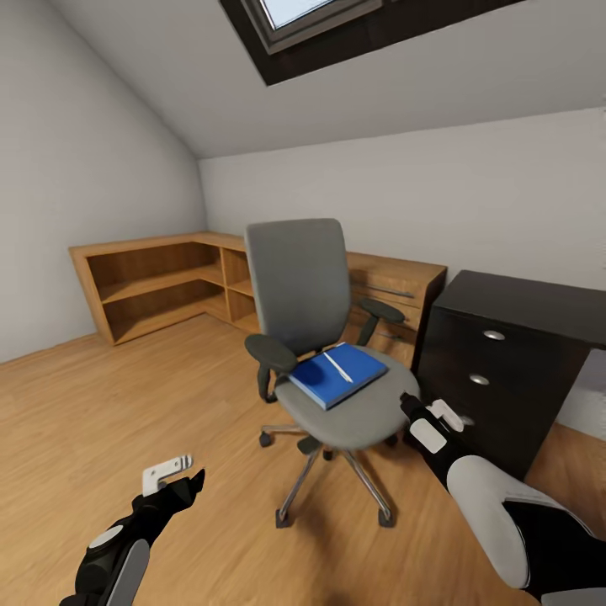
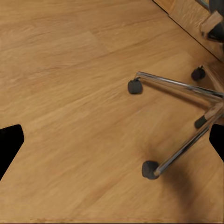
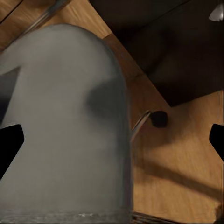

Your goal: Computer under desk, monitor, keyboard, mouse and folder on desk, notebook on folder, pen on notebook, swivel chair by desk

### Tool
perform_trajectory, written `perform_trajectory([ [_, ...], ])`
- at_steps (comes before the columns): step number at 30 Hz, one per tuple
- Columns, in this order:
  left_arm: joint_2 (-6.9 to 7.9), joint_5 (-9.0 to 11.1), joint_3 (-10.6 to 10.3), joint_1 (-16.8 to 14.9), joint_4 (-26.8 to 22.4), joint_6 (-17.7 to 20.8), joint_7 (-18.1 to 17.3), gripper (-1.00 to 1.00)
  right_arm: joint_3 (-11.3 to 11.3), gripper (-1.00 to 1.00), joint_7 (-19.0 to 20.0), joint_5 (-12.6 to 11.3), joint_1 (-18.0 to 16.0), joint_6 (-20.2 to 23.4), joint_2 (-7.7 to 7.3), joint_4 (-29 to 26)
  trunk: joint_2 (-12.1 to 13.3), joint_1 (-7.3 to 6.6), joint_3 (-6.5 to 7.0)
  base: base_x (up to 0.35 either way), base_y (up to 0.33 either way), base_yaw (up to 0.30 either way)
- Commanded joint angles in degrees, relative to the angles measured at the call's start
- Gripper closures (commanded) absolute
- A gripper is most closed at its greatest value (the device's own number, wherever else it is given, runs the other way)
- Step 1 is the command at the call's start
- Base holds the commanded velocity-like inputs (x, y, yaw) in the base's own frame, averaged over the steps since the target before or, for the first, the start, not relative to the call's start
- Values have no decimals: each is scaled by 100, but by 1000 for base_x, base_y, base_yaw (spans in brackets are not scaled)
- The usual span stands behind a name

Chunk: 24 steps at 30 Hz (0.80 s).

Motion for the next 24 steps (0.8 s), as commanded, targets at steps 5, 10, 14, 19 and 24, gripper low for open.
perform_trajectory([
  [5, 2, 61, -6, -3, -8, 21, 47, -100, -22, -100, -3, -20, -3, -15, 12, 0, -3, -5, -6, -250, 0, 0],
  [10, 0, 61, -6, -3, -7, 21, 47, -100, -21, -100, -7, -20, -3, -15, 18, 0, -3, -5, -6, -148, 0, 0],
  [14, 1, 61, -5, -3, -8, 21, 47, -100, -19, -100, -8, -20, -3, -15, 22, 2, -3, -5, -6, -95, 0, 0],
  [19, 1, 61, -5, -3, -12, 21, 47, -100, -20, -100, -7, -20, -3, -15, 27, 7, -3, -5, -6, -81, 0, 0],
  [24, 1, 61, -5, -3, -14, 21, 47, -100, -19, -100, -4, -21, -3, -15, 28, 8, -3, -5, -6, -75, 0, 0],
])
